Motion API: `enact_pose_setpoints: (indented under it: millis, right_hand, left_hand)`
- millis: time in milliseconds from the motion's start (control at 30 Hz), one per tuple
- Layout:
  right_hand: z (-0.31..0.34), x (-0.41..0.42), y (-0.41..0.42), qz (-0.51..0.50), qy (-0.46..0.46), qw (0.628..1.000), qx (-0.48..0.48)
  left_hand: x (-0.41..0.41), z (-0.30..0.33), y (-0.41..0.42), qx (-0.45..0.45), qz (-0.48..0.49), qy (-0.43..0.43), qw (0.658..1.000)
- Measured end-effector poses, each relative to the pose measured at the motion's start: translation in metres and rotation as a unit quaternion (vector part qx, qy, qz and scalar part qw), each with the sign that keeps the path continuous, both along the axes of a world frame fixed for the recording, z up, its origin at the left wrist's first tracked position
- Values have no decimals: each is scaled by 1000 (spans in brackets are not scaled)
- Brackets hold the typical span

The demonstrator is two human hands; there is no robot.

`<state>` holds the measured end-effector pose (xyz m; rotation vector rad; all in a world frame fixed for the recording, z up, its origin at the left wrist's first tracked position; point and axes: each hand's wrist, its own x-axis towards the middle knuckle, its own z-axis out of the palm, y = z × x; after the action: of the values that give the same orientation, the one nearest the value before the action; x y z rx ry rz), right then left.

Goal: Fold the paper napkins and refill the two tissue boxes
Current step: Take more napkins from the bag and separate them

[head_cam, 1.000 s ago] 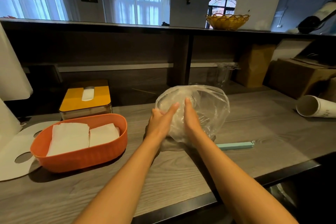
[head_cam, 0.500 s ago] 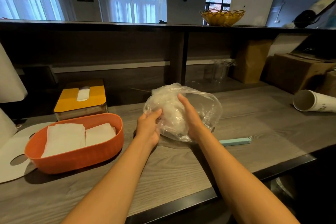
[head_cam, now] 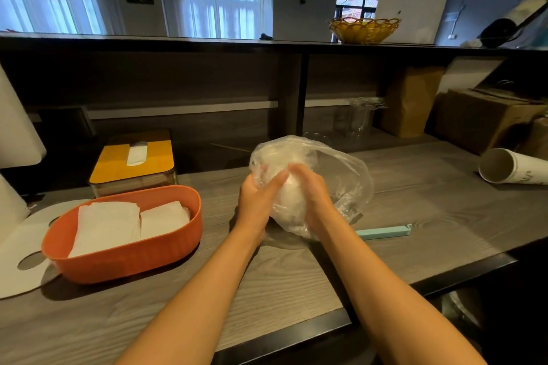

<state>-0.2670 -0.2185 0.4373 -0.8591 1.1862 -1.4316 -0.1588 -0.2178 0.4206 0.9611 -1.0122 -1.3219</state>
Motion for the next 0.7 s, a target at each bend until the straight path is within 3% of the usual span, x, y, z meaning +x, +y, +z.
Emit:
enact_pose_setpoints:
  millis: [167, 267, 333, 467, 700]
  right_hand:
    - [3, 6, 2, 22, -65, 995, -76]
    - [4, 8, 3, 15, -46, 994, -102]
    - [3, 7, 2, 24, -21, 993, -115]
    - [5, 1, 4, 100, -52, 988, -103]
    - [1, -6, 2, 167, 2, 986, -11]
  left_hand:
    - [-6, 3, 3, -40, 40, -183, 981]
    - [-6, 5, 2, -36, 32, -258, 965]
    - [-4, 5, 2, -24, 15, -208, 978]
    - [-1, 1, 0, -4, 38, -73, 997]
    - [2, 2, -2, 95, 53, 144, 984]
